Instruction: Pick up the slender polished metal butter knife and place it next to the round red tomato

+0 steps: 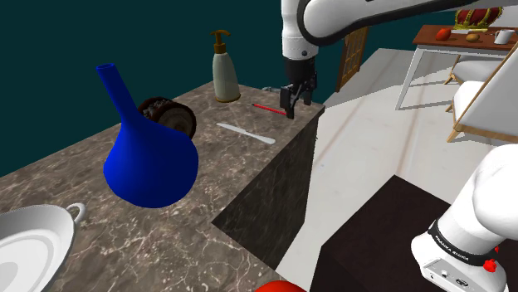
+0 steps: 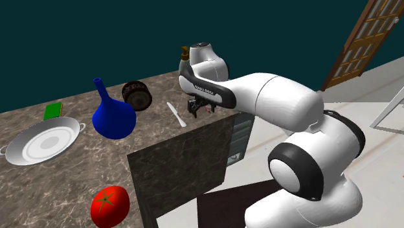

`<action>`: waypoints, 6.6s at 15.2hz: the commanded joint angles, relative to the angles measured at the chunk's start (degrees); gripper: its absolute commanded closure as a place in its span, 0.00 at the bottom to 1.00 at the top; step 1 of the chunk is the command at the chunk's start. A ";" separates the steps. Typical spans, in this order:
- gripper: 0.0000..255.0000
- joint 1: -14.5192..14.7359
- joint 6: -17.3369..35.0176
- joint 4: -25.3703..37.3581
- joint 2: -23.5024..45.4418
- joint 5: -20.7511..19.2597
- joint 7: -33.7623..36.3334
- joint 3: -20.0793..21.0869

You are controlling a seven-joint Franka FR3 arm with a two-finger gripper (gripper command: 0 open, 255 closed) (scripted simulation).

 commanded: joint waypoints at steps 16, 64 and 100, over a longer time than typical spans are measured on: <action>0.00 5.91 1.38 24.61 25.90 -5.49 6.13 5.27; 1.00 8.09 -19.28 50.16 30.93 -6.93 5.87 5.59; 1.00 37.87 -27.71 63.60 38.16 -12.92 41.09 15.29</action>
